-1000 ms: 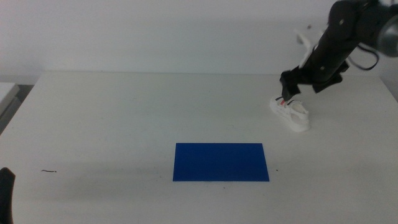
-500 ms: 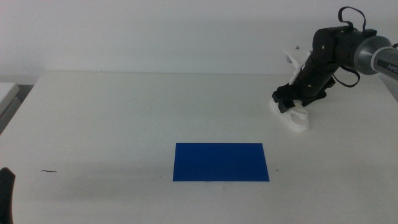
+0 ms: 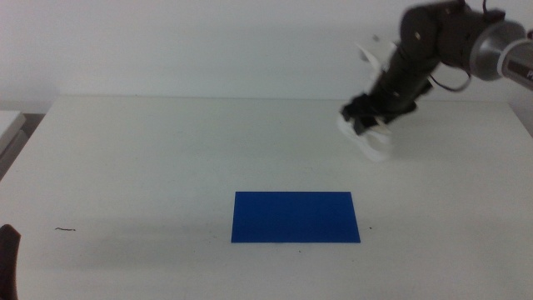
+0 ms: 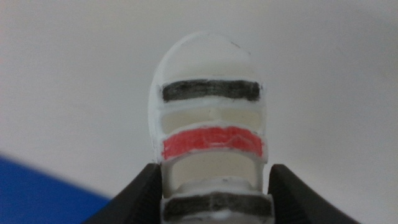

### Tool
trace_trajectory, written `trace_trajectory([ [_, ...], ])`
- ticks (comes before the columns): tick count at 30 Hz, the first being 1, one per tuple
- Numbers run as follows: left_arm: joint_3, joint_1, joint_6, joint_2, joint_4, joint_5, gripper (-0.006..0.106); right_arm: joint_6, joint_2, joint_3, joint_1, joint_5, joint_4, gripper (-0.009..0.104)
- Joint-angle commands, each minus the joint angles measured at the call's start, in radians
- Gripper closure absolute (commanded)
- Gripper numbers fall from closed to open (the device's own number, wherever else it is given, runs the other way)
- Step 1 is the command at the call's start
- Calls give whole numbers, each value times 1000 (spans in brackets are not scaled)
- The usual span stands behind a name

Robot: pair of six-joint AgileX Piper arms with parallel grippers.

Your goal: Use one arm to grab the shoe from the table and place it on the mat.

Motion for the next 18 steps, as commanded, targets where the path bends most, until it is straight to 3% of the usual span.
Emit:
trace_trajectory([
  [1,0,0,-1,-4,0,-11,7,33,-42,-8,56,29,-32,79],
  [5,0,0,-1,-4,0,-11,7,88,-46,-8,183,64,-73,79],
  [10,0,0,-1,-4,0,-11,7,124,-45,-8,301,79,-74,79],
  [18,0,0,-1,-4,0,-11,7,166,-42,-8,369,121,-103,79],
])
